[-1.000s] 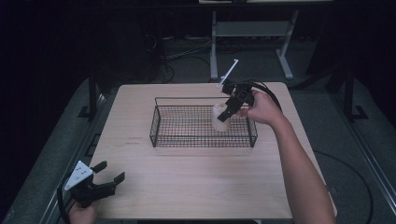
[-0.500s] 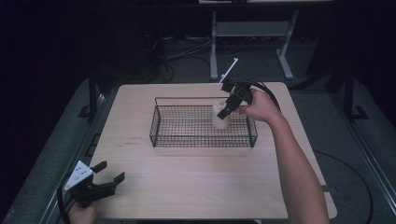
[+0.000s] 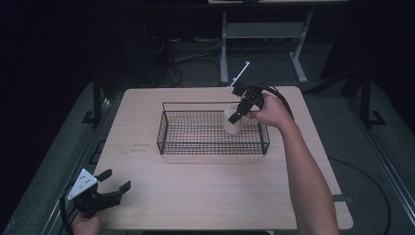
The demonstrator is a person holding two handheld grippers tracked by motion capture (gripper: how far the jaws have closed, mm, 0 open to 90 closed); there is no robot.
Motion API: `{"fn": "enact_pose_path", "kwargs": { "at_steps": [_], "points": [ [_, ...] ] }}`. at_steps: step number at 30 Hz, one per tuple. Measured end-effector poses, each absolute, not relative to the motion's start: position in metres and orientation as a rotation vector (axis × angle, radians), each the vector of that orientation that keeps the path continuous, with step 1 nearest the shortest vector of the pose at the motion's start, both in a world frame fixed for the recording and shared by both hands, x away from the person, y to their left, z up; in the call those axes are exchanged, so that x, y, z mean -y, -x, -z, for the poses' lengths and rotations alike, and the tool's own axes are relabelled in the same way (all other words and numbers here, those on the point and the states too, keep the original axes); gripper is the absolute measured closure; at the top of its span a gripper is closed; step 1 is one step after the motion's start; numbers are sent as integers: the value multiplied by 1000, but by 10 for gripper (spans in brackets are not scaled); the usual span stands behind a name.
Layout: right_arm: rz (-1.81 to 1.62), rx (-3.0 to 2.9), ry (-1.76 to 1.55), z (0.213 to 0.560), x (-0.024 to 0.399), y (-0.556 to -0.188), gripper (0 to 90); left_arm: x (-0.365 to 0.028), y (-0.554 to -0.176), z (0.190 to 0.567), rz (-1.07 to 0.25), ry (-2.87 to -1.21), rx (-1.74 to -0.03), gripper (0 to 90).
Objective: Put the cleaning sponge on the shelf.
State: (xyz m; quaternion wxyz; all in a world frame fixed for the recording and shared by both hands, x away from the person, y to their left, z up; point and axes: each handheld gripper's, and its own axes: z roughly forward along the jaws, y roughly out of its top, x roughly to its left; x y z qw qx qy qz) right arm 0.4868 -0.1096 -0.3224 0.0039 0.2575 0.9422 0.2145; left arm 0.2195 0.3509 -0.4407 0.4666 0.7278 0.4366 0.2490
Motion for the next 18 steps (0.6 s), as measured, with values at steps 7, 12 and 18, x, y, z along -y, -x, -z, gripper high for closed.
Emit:
{"fn": "enact_pose_path", "kwargs": {
  "at_steps": [7, 12, 18],
  "points": [
    [-666, -2950, -824, 327, 109, -489, 292, -351, -219, 441, -614, -1789, -1072, 139],
    [-674, -2948, -829, 333, 110, -490, 292, -351, -219, 441, -613, -1788, -1073, 139],
    [-667, -2956, -848, 341, 113, -492, 292, -351, -219, 441, -613, -1790, -1073, 139]
  ]
}}
